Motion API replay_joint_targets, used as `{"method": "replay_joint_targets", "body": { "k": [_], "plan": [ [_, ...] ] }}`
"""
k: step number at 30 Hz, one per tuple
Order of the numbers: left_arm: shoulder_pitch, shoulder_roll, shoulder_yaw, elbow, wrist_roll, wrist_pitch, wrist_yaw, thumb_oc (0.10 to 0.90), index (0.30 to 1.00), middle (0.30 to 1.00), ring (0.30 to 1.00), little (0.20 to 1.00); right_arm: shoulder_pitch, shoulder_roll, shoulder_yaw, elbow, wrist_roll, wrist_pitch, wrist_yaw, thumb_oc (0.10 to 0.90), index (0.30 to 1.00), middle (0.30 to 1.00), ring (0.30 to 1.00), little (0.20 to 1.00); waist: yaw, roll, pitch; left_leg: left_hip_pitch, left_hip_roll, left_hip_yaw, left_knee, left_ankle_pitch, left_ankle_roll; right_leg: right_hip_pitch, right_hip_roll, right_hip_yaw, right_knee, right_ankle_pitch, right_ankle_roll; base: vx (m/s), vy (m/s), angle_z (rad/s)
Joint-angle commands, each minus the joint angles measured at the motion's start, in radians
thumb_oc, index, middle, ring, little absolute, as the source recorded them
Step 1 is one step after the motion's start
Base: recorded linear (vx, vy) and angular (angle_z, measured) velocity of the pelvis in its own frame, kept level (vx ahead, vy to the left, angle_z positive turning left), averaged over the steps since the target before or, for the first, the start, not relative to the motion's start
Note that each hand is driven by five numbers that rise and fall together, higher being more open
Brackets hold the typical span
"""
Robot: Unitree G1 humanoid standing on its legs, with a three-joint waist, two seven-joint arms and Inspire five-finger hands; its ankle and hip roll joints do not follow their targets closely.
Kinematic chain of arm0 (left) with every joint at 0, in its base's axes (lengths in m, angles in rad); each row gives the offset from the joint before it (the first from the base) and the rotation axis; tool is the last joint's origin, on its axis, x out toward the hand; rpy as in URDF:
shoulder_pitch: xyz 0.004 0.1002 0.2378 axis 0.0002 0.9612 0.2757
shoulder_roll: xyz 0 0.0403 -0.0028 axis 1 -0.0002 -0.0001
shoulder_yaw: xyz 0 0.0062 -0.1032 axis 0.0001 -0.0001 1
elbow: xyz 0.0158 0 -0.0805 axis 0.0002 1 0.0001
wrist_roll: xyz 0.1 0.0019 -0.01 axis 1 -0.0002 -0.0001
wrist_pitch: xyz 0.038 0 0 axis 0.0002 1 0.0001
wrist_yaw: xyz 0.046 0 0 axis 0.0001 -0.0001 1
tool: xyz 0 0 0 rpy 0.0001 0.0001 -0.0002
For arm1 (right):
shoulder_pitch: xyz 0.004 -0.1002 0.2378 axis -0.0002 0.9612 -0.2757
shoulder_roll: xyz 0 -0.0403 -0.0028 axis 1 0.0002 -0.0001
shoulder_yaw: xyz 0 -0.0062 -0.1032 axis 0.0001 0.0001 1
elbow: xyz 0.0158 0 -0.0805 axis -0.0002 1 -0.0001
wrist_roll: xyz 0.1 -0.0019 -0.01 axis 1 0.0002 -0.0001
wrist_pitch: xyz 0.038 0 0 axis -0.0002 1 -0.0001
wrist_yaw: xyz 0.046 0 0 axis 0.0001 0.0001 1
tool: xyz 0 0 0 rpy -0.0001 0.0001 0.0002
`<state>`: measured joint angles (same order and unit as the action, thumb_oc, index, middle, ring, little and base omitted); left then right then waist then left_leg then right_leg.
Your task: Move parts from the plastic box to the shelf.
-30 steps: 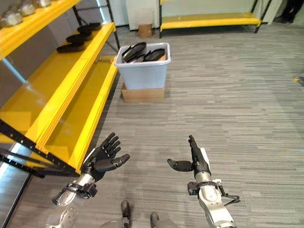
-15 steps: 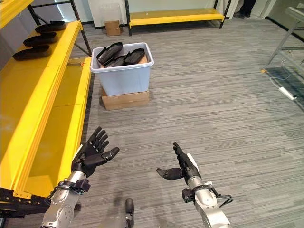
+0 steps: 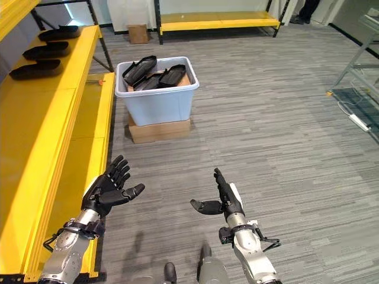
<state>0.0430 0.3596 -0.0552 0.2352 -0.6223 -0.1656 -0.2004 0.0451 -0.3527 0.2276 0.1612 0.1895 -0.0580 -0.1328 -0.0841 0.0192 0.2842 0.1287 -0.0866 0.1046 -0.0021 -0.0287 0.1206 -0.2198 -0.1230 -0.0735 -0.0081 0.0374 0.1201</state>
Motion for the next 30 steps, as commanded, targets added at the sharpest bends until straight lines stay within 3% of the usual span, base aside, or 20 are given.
{"method": "replay_joint_targets", "body": {
  "k": [1,6,9,10,14,15,16,17,20,23,26,27,28,30],
  "plan": [
    [0.023,0.005,-0.020,-0.168,-0.025,-0.083,-0.029,0.900,1.000,1.000,1.000,1.000,-0.062,-0.005,-0.054,-0.088,-0.054,-0.096,-0.062,0.900,1.000,1.000,1.000,1.000,-0.007,0.003,-0.034,0.072,0.006,-0.131,-0.010,-0.150,-0.025,-0.041,0.021,0.024,0.010,0.117,0.016,0.45,-0.249,0.22],
    [0.048,-0.004,-0.039,-0.172,-0.037,-0.097,-0.066,0.900,1.000,1.000,1.000,1.000,-0.068,-0.017,-0.047,-0.096,-0.072,-0.094,-0.113,0.900,1.000,1.000,1.000,1.000,-0.015,-0.010,-0.063,0.094,0.008,-0.129,0.024,-0.203,-0.023,-0.009,0.025,0.035,0.084,0.102,0.007,0.45,-0.301,0.44],
    [0.051,-0.005,-0.036,-0.156,-0.045,-0.084,-0.026,0.900,1.000,1.000,1.000,1.000,-0.068,-0.035,-0.039,-0.096,-0.067,-0.083,-0.086,0.900,1.000,1.000,1.000,1.000,-0.027,0.000,-0.074,0.114,0.034,-0.080,0.086,-0.247,-0.039,0.000,0.036,0.010,0.180,0.027,-0.030,0.44,-0.309,0.42],
    [0.056,-0.007,-0.028,-0.158,-0.043,-0.076,-0.018,0.900,1.000,1.000,1.000,1.000,-0.065,-0.045,-0.039,-0.099,-0.066,-0.083,-0.069,0.900,1.000,1.000,1.000,1.000,-0.029,0.003,-0.077,0.112,0.043,-0.067,0.122,-0.240,-0.047,0.012,0.043,0.007,0.191,0.008,-0.045,0.43,-0.324,0.12],
    [0.049,-0.028,-0.016,-0.154,-0.052,-0.044,-0.001,0.900,1.000,1.000,1.000,1.000,-0.050,-0.072,-0.039,-0.108,-0.079,-0.094,-0.038,0.900,1.000,1.000,1.000,1.000,-0.038,0.012,-0.089,0.068,0.068,-0.011,0.346,-0.093,-0.117,0.075,0.069,-0.031,0.176,-0.038,-0.098,0.31,-0.257,0.11],
    [0.047,-0.029,-0.016,-0.154,-0.050,-0.041,-0.001,0.900,1.000,1.000,1.000,1.000,-0.049,-0.075,-0.039,-0.107,-0.079,-0.096,-0.040,0.900,1.000,1.000,1.000,1.000,-0.037,0.012,-0.089,0.054,0.067,-0.008,0.372,-0.079,-0.123,0.085,0.071,-0.037,0.170,-0.041,-0.103,0.26,-0.241,0.18],
    [0.037,-0.035,-0.018,-0.151,-0.045,-0.027,0.000,0.900,1.000,1.000,1.000,1.000,-0.050,-0.087,-0.036,-0.100,-0.075,-0.105,-0.040,0.900,1.000,1.000,1.000,1.000,-0.027,0.005,-0.087,-0.014,0.065,0.011,0.447,-0.044,-0.136,0.127,0.072,-0.055,0.145,-0.054,-0.118,0.26,-0.204,0.21],
    [0.036,-0.038,-0.020,-0.146,-0.044,-0.024,-0.002,0.900,1.000,1.000,1.000,1.000,-0.052,-0.089,-0.033,-0.090,-0.076,-0.113,-0.049,0.900,1.000,1.000,1.000,1.000,-0.020,0.000,-0.085,-0.056,0.057,0.013,0.470,-0.052,-0.129,0.148,0.072,-0.058,0.134,-0.060,-0.120,0.35,-0.219,0.26],
    [0.055,-0.036,-0.015,-0.138,-0.031,-0.040,0.001,0.900,1.000,1.000,1.000,1.000,-0.073,-0.085,-0.032,-0.068,-0.058,-0.110,-0.042,0.900,1.000,1.000,1.000,1.000,0.007,-0.005,-0.075,-0.120,0.035,0.035,0.344,-0.103,-0.084,0.194,0.082,-0.046,0.138,-0.089,-0.110,0.31,-0.055,0.10],
    [0.073,-0.021,-0.002,-0.136,-0.040,-0.059,0.001,0.900,1.000,1.000,1.000,1.000,-0.076,-0.084,-0.033,-0.071,-0.048,-0.102,-0.031,0.900,1.000,1.000,1.000,1.000,0.022,0.000,-0.066,-0.128,0.057,0.054,0.160,-0.078,-0.091,0.230,0.093,-0.042,0.148,-0.120,-0.104,0.32,0.041,0.00],
    [0.104,-0.017,0.023,-0.128,-0.038,-0.093,-0.033,0.900,1.000,1.000,1.000,1.000,-0.064,-0.087,-0.033,-0.074,-0.022,-0.103,-0.023,0.900,1.000,1.000,1.000,1.000,0.057,0.005,-0.052,-0.202,0.135,0.028,-0.014,0.099,-0.161,0.332,0.110,-0.026,0.117,-0.164,-0.114,0.35,0.059,0.09],
    [0.105,-0.018,0.026,-0.127,-0.047,-0.094,-0.037,0.900,1.000,1.000,1.000,1.000,-0.064,-0.087,-0.032,-0.072,-0.021,-0.105,-0.021,0.900,1.000,1.000,1.000,1.000,0.062,0.005,-0.049,-0.212,0.147,0.020,-0.031,0.117,-0.168,0.344,0.110,-0.022,0.113,-0.169,-0.116,0.53,0.122,-0.18],
    [0.104,-0.034,0.042,-0.119,-0.128,-0.082,-0.048,0.900,1.000,1.000,1.000,1.000,-0.076,-0.090,-0.026,-0.058,-0.022,-0.107,-0.012,0.900,1.000,1.000,1.000,1.000,0.078,0.003,-0.037,-0.255,0.195,-0.009,-0.078,0.150,-0.186,0.378,0.103,-0.001,0.114,-0.195,-0.121,0.42,0.128,-0.23],
    [0.095,-0.057,0.060,-0.099,-0.164,-0.091,-0.059,0.900,1.000,1.000,1.000,1.000,-0.097,-0.085,-0.008,-0.049,-0.033,-0.100,0.004,0.900,1.000,1.000,1.000,1.000,0.085,0.000,-0.024,-0.298,0.246,-0.037,-0.085,0.134,-0.194,0.396,0.082,0.019,0.143,-0.223,-0.121,0.49,0.192,-0.36]
  ]
}}
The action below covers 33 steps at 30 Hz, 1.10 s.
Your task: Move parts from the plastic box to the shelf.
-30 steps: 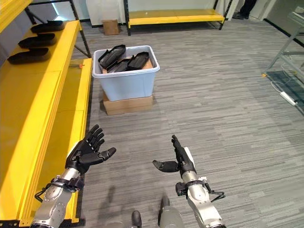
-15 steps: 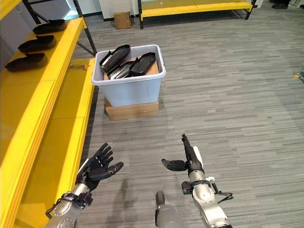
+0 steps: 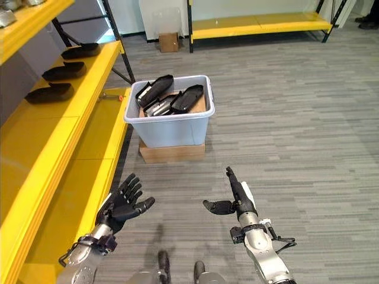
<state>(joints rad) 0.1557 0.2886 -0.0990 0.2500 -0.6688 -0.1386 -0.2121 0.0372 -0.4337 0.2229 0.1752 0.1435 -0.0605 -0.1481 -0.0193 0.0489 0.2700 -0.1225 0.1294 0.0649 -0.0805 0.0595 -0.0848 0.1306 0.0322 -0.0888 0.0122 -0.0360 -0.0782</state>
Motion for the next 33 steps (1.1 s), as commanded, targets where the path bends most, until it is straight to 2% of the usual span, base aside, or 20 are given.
{"method": "replay_joint_targets", "body": {
  "k": [1,5,8,9,10,12,13,15,16,17,18,19,21,22,24,26,29,30,31,33],
  "plan": [
    [-0.024,0.003,0.108,-0.106,-0.107,-0.128,-0.045,0.900,1.000,1.000,1.000,1.000,-0.096,-0.003,0.002,-0.061,0.015,-0.093,0.026,0.900,1.000,1.000,1.000,1.000,0.021,-0.027,-0.006,-0.046,0.041,-0.004,-0.007,0.048,0.008,0.048,-0.081,0.041,0.143,-0.164,0.081,0.55,0.248,-0.64],
    [-0.056,0.009,0.119,-0.094,-0.059,-0.165,0.010,0.900,1.000,1.000,1.000,1.000,-0.110,-0.010,0.003,-0.079,0.052,-0.092,0.068,0.900,1.000,1.000,1.000,1.000,0.024,-0.009,-0.008,-0.021,0.054,0.037,0.083,0.042,-0.003,0.068,-0.122,0.012,0.230,-0.234,0.099,0.56,0.272,-0.46],
    [-0.080,0.020,0.114,-0.077,-0.049,-0.154,0.013,0.900,1.000,1.000,1.000,1.000,-0.102,0.001,0.003,-0.078,0.053,-0.093,0.059,0.900,1.000,1.000,1.000,1.000,0.027,-0.014,-0.031,-0.030,0.020,0.056,0.167,0.011,0.011,0.086,-0.144,-0.015,0.258,-0.249,0.114,0.35,0.182,-0.14],
    [-0.100,0.034,0.116,-0.084,-0.016,-0.118,0.003,0.900,1.000,1.000,1.000,1.000,-0.092,0.019,0.006,-0.088,0.048,-0.086,0.040,0.900,1.000,1.000,1.000,1.000,0.040,-0.032,-0.058,-0.034,-0.029,0.082,0.194,-0.028,0.045,0.104,-0.177,-0.060,0.311,-0.216,0.134,0.41,0.248,-0.11],
    [-0.103,0.036,0.116,-0.084,-0.005,-0.109,-0.001,0.900,1.000,1.000,1.000,1.000,-0.090,0.025,0.007,-0.089,0.046,-0.084,0.031,0.900,1.000,1.000,1.000,1.000,0.043,-0.042,-0.063,-0.032,-0.048,0.086,0.196,-0.036,0.058,0.104,-0.191,-0.069,0.343,-0.191,0.146,0.53,0.354,-0.04],
    [-0.115,0.049,0.114,-0.088,0.006,-0.075,-0.040,0.900,1.000,1.000,1.000,1.000,-0.077,0.050,0.004,-0.093,0.034,-0.075,-0.003,0.900,1.000,1.000,1.000,1.000,0.052,-0.067,-0.084,-0.010,-0.120,0.092,0.192,-0.081,0.103,0.082,-0.254,-0.089,0.520,-0.056,0.184,0.42,0.313,0.17],
    [-0.119,0.051,0.110,-0.088,0.016,-0.069,-0.053,0.900,1.000,1.000,1.000,1.000,-0.072,0.059,0.004,-0.089,0.026,-0.079,-0.020,0.900,1.000,1.000,1.000,1.000,0.054,-0.067,-0.088,0.001,-0.140,0.093,0.183,-0.090,0.120,0.063,-0.277,-0.093,0.604,-0.010,0.193,0.37,0.279,0.20],
    [-0.122,0.056,0.100,-0.095,0.045,-0.071,-0.050,0.900,1.000,1.000,1.000,1.000,-0.065,0.077,0.003,-0.086,0.001,-0.077,-0.047,0.900,1.000,1.000,1.000,1.000,0.054,-0.063,-0.093,0.029,-0.164,0.107,0.167,-0.106,0.147,0.022,-0.296,-0.104,0.721,0.061,0.211,0.25,0.202,0.16],
    [-0.122,0.056,0.098,-0.095,0.047,-0.073,-0.050,0.900,1.000,1.000,1.000,1.000,-0.065,0.080,0.003,-0.085,-0.004,-0.075,-0.054,0.900,1.000,1.000,1.000,1.000,0.055,-0.063,-0.094,0.032,-0.167,0.110,0.164,-0.107,0.150,0.012,-0.299,-0.101,0.735,0.069,0.214,0.27,0.168,0.07],
    [-0.115,0.061,0.085,-0.102,0.038,-0.086,-0.051,0.900,1.000,1.000,1.000,1.000,-0.068,0.089,0.009,-0.077,-0.010,-0.071,-0.087,0.900,1.000,1.000,1.000,1.000,0.036,-0.051,-0.082,0.077,-0.176,0.109,0.141,-0.121,0.164,-0.093,-0.253,-0.073,0.778,0.053,0.205,0.25,0.107,-0.11],
    [-0.110,0.065,0.080,-0.108,0.035,-0.093,-0.054,0.900,1.000,1.000,1.000,1.000,-0.069,0.091,0.008,-0.073,-0.022,-0.074,-0.101,0.900,1.000,1.000,1.000,1.000,0.024,-0.045,-0.075,0.101,-0.180,0.102,0.124,-0.123,0.167,-0.145,-0.218,-0.065,0.756,0.029,0.196,0.30,0.062,-0.30],
    [-0.104,0.072,0.077,-0.116,0.025,-0.102,-0.063,0.900,1.000,1.000,1.000,1.000,-0.070,0.089,0.002,-0.071,-0.037,-0.081,-0.116,0.900,1.000,1.000,1.000,1.000,0.013,-0.024,-0.066,0.116,-0.163,0.101,0.106,-0.106,0.165,-0.192,-0.167,-0.088,0.677,-0.013,0.157,0.22,-0.035,-0.25],
    [-0.107,0.076,0.078,-0.118,0.014,-0.101,-0.065,0.900,1.000,1.000,1.000,1.000,-0.069,0.085,-0.006,-0.072,-0.037,-0.078,-0.111,0.900,1.000,1.000,1.000,1.000,0.008,-0.019,-0.058,0.135,-0.164,0.090,0.098,-0.108,0.162,-0.214,-0.155,-0.107,0.594,-0.032,0.151,0.23,-0.078,-0.17],
    [-0.113,0.083,0.080,-0.125,0.008,-0.089,-0.062,0.900,1.000,1.000,1.000,1.000,-0.069,0.073,-0.018,-0.069,-0.042,-0.084,-0.114,0.900,1.000,1.000,1.000,1.000,-0.005,-0.020,-0.041,0.176,-0.167,0.076,0.086,-0.120,0.160,-0.232,-0.135,-0.123,0.425,-0.030,0.146,0.39,-0.151,-0.29],
    [-0.116,0.088,0.073,-0.137,0.000,-0.075,-0.048,0.900,1.000,1.000,1.000,1.000,-0.068,0.059,-0.029,-0.078,-0.034,-0.080,-0.097,0.900,1.000,1.000,1.000,1.000,-0.035,-0.030,-0.025,0.236,-0.183,0.051,0.066,-0.146,0.160,-0.278,-0.121,-0.115,0.162,0.054,0.168,0.47,-0.173,-0.25],
    [-0.117,0.084,0.053,-0.139,-0.003,-0.077,-0.041,0.900,1.000,1.000,1.000,1.000,-0.063,0.052,-0.036,-0.087,-0.041,-0.080,-0.087,0.900,1.000,1.000,1.000,1.000,-0.053,-0.030,-0.017,0.275,-0.193,0.025,0.059,-0.168,0.162,-0.332,-0.131,-0.092,0.035,0.128,0.195,0.38,-0.127,-0.13],
    [-0.111,0.082,0.008,-0.153,-0.002,-0.086,-0.043,0.900,1.000,1.000,1.000,1.000,-0.058,0.061,-0.041,-0.091,-0.058,-0.079,-0.087,0.900,1.000,1.000,1.000,1.000,-0.071,-0.025,-0.004,0.320,-0.195,-0.005,0.066,-0.214,0.172,-0.394,-0.152,-0.048,-0.016,0.179,0.216,0.38,-0.154,0.00],
    [-0.110,0.082,0.007,-0.154,-0.003,-0.085,-0.043,0.900,1.000,1.000,1.000,1.000,-0.057,0.062,-0.042,-0.091,-0.059,-0.079,-0.087,0.900,1.000,1.000,1.000,1.000,-0.072,-0.024,-0.004,0.322,-0.195,-0.006,0.067,-0.217,0.172,-0.396,-0.152,-0.047,-0.014,0.179,0.217,0.46,-0.265,0.34],
    [-0.102,0.079,-0.009,-0.157,0.003,-0.088,-0.061,0.900,1.000,1.000,1.000,1.000,-0.056,0.055,-0.030,-0.095,-0.060,-0.073,-0.109,0.900,1.000,1.000,1.000,1.000,-0.082,-0.031,-0.016,0.334,-0.199,-0.033,0.063,-0.234,0.178,-0.363,-0.138,-0.005,-0.022,0.181,0.217,0.39,-0.263,0.37],
    [-0.098,0.077,-0.023,-0.158,-0.001,-0.091,-0.066,0.900,1.000,1.000,1.000,1.000,-0.064,0.055,-0.016,-0.088,-0.054,-0.071,-0.116,0.900,1.000,1.000,1.000,1.000,-0.083,-0.042,-0.026,0.336,-0.195,-0.023,0.083,-0.256,0.175,-0.351,-0.142,-0.004,0.005,0.191,0.216,0.41,-0.298,0.39]
  ]
}}
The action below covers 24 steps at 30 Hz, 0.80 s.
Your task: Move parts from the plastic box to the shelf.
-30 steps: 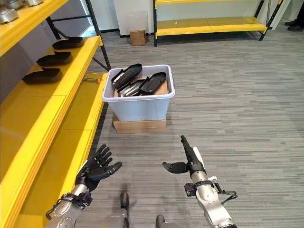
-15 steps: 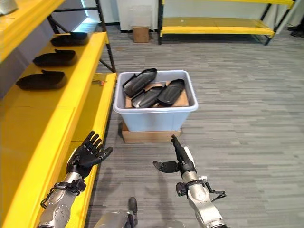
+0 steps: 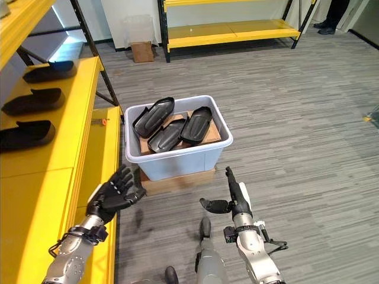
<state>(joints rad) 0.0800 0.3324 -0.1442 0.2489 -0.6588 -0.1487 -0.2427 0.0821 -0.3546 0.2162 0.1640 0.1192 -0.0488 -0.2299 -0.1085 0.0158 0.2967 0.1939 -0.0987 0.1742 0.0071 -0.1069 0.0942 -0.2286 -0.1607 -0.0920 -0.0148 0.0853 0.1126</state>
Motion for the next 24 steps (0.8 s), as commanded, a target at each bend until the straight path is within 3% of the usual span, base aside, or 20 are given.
{"method": "replay_joint_targets", "body": {
  "k": [1,6,8,10,11,12,13,14,16,19,21,23,24],
  "plan": [
    [-0.019,0.035,0.019,-0.158,-0.014,-0.082,-0.035,0.900,1.000,1.000,1.000,1.000,-0.115,-0.025,-0.002,-0.073,-0.029,-0.080,-0.034,0.900,1.000,1.000,1.000,1.000,0.007,-0.012,-0.056,0.021,0.040,-0.119,0.008,-0.104,-0.007,0.007,0.044,-0.008,0.056,0.067,0.025,0.39,-0.306,0.47],
    [-0.018,0.034,0.026,-0.171,-0.039,-0.065,-0.048,0.900,1.000,1.000,1.000,1.000,-0.138,-0.045,0.014,-0.076,-0.041,-0.085,-0.024,0.900,1.000,1.000,1.000,1.000,0.001,-0.009,-0.060,0.036,0.092,-0.034,0.079,-0.166,-0.023,-0.016,0.030,-0.060,0.216,-0.021,-0.014,0.29,-0.268,0.21],
    [-0.012,0.022,0.032,-0.164,-0.036,-0.045,-0.059,0.900,1.000,1.000,1.000,1.000,-0.134,-0.063,0.006,-0.070,-0.046,-0.099,-0.016,0.900,1.000,1.000,1.000,1.000,-0.005,-0.004,-0.061,0.017,0.124,-0.002,0.190,-0.132,-0.049,0.010,0.042,-0.077,0.225,-0.061,-0.049,0.32,-0.314,0.03],
    [-0.011,0.015,0.033,-0.160,-0.034,-0.046,-0.064,0.900,1.000,1.000,1.000,1.000,-0.131,-0.068,0.003,-0.070,-0.047,-0.102,-0.011,0.900,1.000,1.000,1.000,1.000,-0.009,-0.001,-0.064,0.018,0.129,0.006,0.214,-0.119,-0.056,0.014,0.046,-0.083,0.225,-0.066,-0.056,0.22,-0.205,0.14],
    [-0.007,0.004,0.037,-0.156,-0.038,-0.043,-0.067,0.900,1.000,1.000,1.000,1.000,-0.125,-0.079,-0.006,-0.079,-0.058,-0.108,-0.004,0.900,1.000,1.000,1.000,1.000,-0.016,0.009,-0.073,0.017,0.137,0.033,0.282,-0.064,-0.082,0.027,0.061,-0.103,0.223,-0.087,-0.079,0.24,-0.160,0.14],
    [-0.006,0.003,0.037,-0.156,-0.038,-0.042,-0.067,0.900,1.000,1.000,1.000,1.000,-0.124,-0.080,-0.006,-0.079,-0.061,-0.108,-0.004,0.900,1.000,1.000,1.000,1.000,-0.017,0.020,-0.073,0.024,0.146,0.024,0.289,-0.073,-0.089,0.034,0.071,-0.100,0.231,-0.108,-0.073,0.30,-0.268,0.14],
    [-0.005,-0.003,0.036,-0.158,-0.029,-0.036,-0.056,0.900,1.000,1.000,1.000,1.000,-0.119,-0.092,-0.013,-0.085,-0.068,-0.108,-0.007,0.900,1.000,1.000,1.000,1.000,-0.015,0.014,-0.078,-0.034,0.135,0.041,0.370,-0.002,-0.106,0.072,0.081,-0.115,0.194,-0.108,-0.103,0.25,-0.210,0.24],
    [-0.006,-0.002,0.034,-0.151,-0.031,-0.034,-0.052,0.900,1.000,1.000,1.000,1.000,-0.119,-0.096,-0.017,-0.083,-0.071,-0.113,-0.012,0.900,1.000,1.000,1.000,1.000,-0.009,0.012,-0.080,-0.069,0.123,0.039,0.393,0.003,-0.103,0.095,0.087,-0.114,0.181,-0.115,-0.108,0.28,-0.270,0.18],
    [0.003,-0.004,0.041,-0.145,-0.030,-0.028,-0.054,0.900,1.000,1.000,1.000,1.000,-0.121,-0.100,-0.024,-0.075,-0.073,-0.127,-0.010,0.900,1.000,1.000,1.000,1.000,0.007,0.007,-0.076,-0.128,0.096,0.031,0.356,-0.018,-0.077,0.124,0.097,-0.099,0.175,-0.125,-0.106,0.26,-0.121,0.00],
    [0.015,0.003,0.041,-0.156,-0.028,-0.031,-0.058,0.900,1.000,1.000,1.000,1.000,-0.127,-0.105,-0.030,-0.094,-0.070,-0.114,-0.010,0.900,1.000,1.000,1.000,1.000,0.011,0.007,-0.066,-0.146,0.119,0.066,0.231,-0.011,-0.075,0.161,0.094,-0.094,0.168,-0.140,-0.098,0.16,0.031,0.01],
    [0.015,0.010,0.037,-0.156,-0.036,-0.040,-0.052,0.900,1.000,1.000,1.000,1.000,-0.127,-0.114,-0.034,-0.110,-0.066,-0.099,-0.008,0.900,1.000,1.000,1.000,1.000,0.017,0.010,-0.056,-0.174,0.162,0.079,0.101,0.048,-0.108,0.221,0.085,-0.092,0.134,-0.156,-0.092,0.20,0.103,0.12],
    [0.017,0.007,0.039,-0.147,-0.045,-0.045,-0.051,0.900,1.000,1.000,1.000,1.000,-0.128,-0.117,-0.033,-0.107,-0.065,-0.099,-0.006,0.900,1.000,1.000,1.000,1.000,0.026,0.010,-0.053,-0.195,0.181,0.072,0.051,0.085,-0.127,0.254,0.081,-0.086,0.114,-0.166,-0.091,0.18,0.086,0.07],
    [0.019,0.002,0.042,-0.136,-0.045,-0.054,-0.054,0.900,1.000,1.000,1.000,1.000,-0.128,-0.118,-0.028,-0.104,-0.068,-0.099,-0.007,0.900,1.000,1.000,1.000,1.000,0.035,0.010,-0.051,-0.218,0.209,0.048,0.016,0.135,-0.150,0.279,0.082,-0.077,0.101,-0.174,-0.092,0.28,0.140,-0.14]
  ]
}}
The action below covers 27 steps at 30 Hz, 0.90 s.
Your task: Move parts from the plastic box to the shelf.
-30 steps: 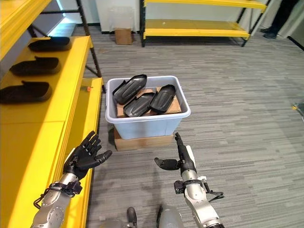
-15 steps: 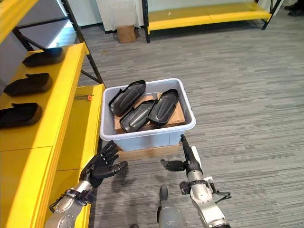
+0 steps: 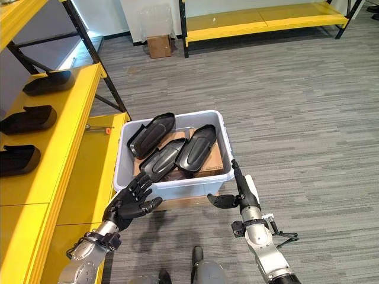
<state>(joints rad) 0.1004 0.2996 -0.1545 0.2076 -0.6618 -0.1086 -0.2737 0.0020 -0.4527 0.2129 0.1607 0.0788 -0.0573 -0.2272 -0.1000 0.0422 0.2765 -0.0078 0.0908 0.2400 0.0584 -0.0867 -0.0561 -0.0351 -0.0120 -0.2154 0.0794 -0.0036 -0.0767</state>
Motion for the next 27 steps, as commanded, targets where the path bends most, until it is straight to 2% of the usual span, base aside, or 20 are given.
{"method": "replay_joint_targets", "body": {
  "k": [1,4,7,11,14,16,17,22,24,25,27],
  "plan": [
    [0.000,0.030,0.059,-0.085,-0.039,-0.102,-0.025,0.900,1.000,1.000,1.000,1.000,-0.052,-0.021,-0.019,-0.088,-0.025,-0.092,-0.006,0.900,1.000,1.000,1.000,1.000,0.038,-0.017,-0.026,-0.048,0.052,-0.053,-0.048,0.148,-0.016,0.107,-0.071,0.068,0.008,-0.103,0.096,0.26,0.147,-0.23],
    [0.002,0.027,0.067,-0.079,-0.046,-0.111,-0.021,0.900,1.000,1.000,1.000,1.000,-0.073,-0.020,-0.006,-0.065,-0.024,-0.095,0.004,0.900,1.000,1.000,1.000,1.000,0.055,-0.012,-0.028,-0.055,0.062,-0.080,-0.045,0.143,-0.016,0.115,-0.077,0.081,0.016,-0.121,0.095,0.13,0.100,-0.43],
    [0.001,0.030,0.075,-0.076,-0.045,-0.101,-0.025,0.900,1.000,1.000,1.000,1.000,-0.072,-0.022,-0.007,-0.072,-0.022,-0.086,0.014,0.900,1.000,1.000,1.000,1.000,0.056,-0.004,-0.030,-0.029,0.074,-0.067,-0.050,0.132,-0.024,0.105,-0.090,0.065,0.048,-0.136,0.100,0.19,0.198,-0.57],
    [0.002,0.038,0.072,-0.064,-0.046,-0.102,-0.028,0.900,1.000,1.000,1.000,1.000,-0.055,-0.021,-0.016,-0.082,-0.020,-0.088,0.013,0.900,1.000,1.000,1.000,1.000,0.048,0.000,-0.043,0.018,0.052,-0.059,-0.066,0.106,-0.016,0.089,-0.103,0.054,0.064,-0.126,0.117,0.16,0.183,-0.13],
    [0.006,0.047,0.074,-0.062,-0.047,-0.096,-0.027,0.900,1.000,1.000,1.000,1.000,-0.045,-0.016,-0.013,-0.093,-0.035,-0.093,0.008,0.900,1.000,1.000,1.000,1.000,0.051,-0.005,-0.051,0.038,0.032,-0.060,-0.066,0.083,0.001,0.082,-0.110,0.049,0.070,-0.120,0.127,0.13,0.128,0.06],
    [0.010,0.051,0.072,-0.059,-0.052,-0.103,-0.030,0.900,1.000,1.000,1.000,1.000,-0.043,-0.010,-0.010,-0.100,-0.060,-0.121,-0.008,0.900,1.000,1.000,1.000,1.000,0.057,-0.011,-0.055,0.044,0.020,-0.061,-0.066,0.070,0.012,0.082,-0.114,0.039,0.070,-0.117,0.132,0.13,0.126,0.02],
    [0.015,0.055,0.074,-0.060,-0.044,-0.107,-0.033,0.900,1.000,1.000,1.000,1.000,-0.050,-0.006,-0.005,-0.100,-0.089,-0.145,-0.022,0.900,1.000,1.000,1.000,1.000,0.070,-0.020,-0.061,0.046,0.008,-0.062,-0.061,0.056,0.025,0.088,-0.119,0.029,0.067,-0.114,0.138,0.12,0.123,-0.04],
    [0.019,0.065,0.079,-0.067,-0.043,-0.100,-0.054,0.900,1.000,1.000,1.000,1.000,-0.087,-0.004,0.000,-0.110,-0.127,-0.176,-0.054,0.900,1.000,1.000,1.000,1.000,0.102,-0.037,-0.068,0.035,-0.018,-0.066,-0.030,0.027,0.061,0.099,-0.133,0.013,0.109,-0.133,0.145,0.08,0.134,-0.02],
    [0.015,0.073,0.078,-0.073,-0.048,-0.083,-0.070,0.900,1.000,1.000,1.000,1.000,-0.115,-0.008,-0.007,-0.108,-0.137,-0.183,-0.069,0.900,1.000,1.000,1.000,1.000,0.119,-0.050,-0.072,0.026,-0.039,-0.069,-0.014,0.013,0.085,0.113,-0.143,0.008,0.150,-0.145,0.151,0.07,0.142,-0.04],
    [0.009,0.073,0.078,-0.077,-0.043,-0.071,-0.077,0.900,1.000,1.000,1.000,1.000,-0.134,-0.010,-0.004,-0.103,-0.136,-0.189,-0.083,0.900,1.000,1.000,1.000,1.000,0.130,-0.057,-0.075,0.024,-0.057,-0.074,-0.009,0.006,0.104,0.096,-0.162,0.003,0.216,-0.109,0.161,0.06,0.159,-0.04],
    [-0.010,0.076,0.059,-0.090,-0.022,-0.057,-0.076,0.900,1.000,1.000,1.000,1.000,-0.170,-0.008,0.002,-0.100,-0.143,-0.191,-0.104,0.900,1.000,1.000,1.000,1.000,0.135,-0.052,-0.066,0.034,-0.075,-0.094,-0.003,-0.012,0.134,0.017,-0.189,0.024,0.433,-0.042,0.167,0.06,0.157,-0.10]
  ]
}}
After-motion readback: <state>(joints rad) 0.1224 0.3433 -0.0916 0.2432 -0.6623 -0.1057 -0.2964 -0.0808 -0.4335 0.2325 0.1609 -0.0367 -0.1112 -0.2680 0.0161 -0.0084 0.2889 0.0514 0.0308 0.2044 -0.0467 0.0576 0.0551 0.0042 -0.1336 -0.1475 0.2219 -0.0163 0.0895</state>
